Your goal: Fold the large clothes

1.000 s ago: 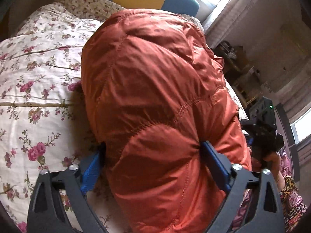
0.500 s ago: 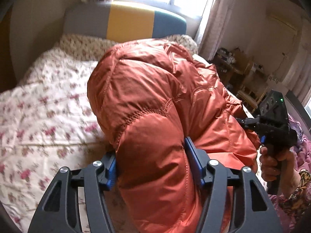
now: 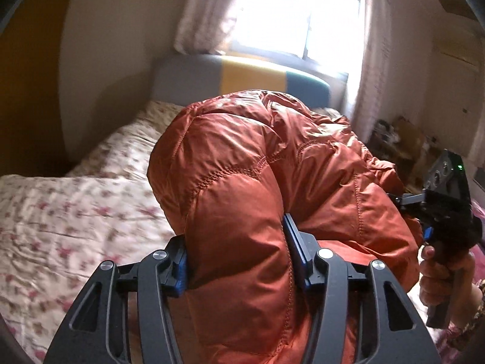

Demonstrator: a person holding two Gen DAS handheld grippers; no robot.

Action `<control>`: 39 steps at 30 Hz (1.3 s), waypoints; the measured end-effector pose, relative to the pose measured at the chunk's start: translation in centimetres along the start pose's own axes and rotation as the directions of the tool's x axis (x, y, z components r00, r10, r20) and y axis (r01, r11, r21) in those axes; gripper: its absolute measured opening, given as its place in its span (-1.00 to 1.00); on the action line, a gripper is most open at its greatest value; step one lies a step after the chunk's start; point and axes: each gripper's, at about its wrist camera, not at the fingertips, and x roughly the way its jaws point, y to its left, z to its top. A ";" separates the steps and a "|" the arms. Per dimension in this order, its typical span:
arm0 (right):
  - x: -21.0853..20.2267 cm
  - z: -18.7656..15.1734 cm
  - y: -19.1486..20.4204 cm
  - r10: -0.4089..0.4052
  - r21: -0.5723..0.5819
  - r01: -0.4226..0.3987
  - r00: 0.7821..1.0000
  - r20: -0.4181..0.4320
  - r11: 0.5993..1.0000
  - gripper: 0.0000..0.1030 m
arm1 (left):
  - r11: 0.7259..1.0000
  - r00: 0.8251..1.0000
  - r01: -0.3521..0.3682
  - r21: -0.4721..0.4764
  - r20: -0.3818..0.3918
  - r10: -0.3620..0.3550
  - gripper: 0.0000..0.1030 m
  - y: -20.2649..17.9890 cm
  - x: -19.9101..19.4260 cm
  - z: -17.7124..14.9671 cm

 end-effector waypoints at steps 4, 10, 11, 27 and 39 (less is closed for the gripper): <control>5.4 -0.5 1.2 -0.018 -0.015 0.018 1.000 -0.021 1.000 -0.32 | 0.996 0.996 -0.084 -0.006 0.024 0.084 0.02 4.1 1.2 -0.1; 11.7 -4.0 1.4 -0.169 -0.061 0.164 0.981 -0.090 0.985 0.10 | 0.984 0.989 -0.130 -0.119 -0.085 0.120 0.11 11.3 3.4 -3.1; 11.7 -4.8 1.1 -0.174 -0.068 0.169 0.981 -0.089 0.983 0.20 | 0.983 0.990 -0.117 -0.144 -0.089 0.105 0.20 12.2 3.2 -3.9; 6.3 -13.3 1.2 -0.487 -0.078 0.481 0.865 -0.119 0.874 0.34 | 0.979 0.963 -0.204 0.009 -0.177 0.202 0.32 9.1 1.2 -7.8; 1.0 -16.3 10.8 -0.521 -0.237 0.513 0.853 0.033 0.825 0.96 | 0.925 0.915 -0.380 0.014 -0.144 0.378 0.94 4.6 -6.8 -7.2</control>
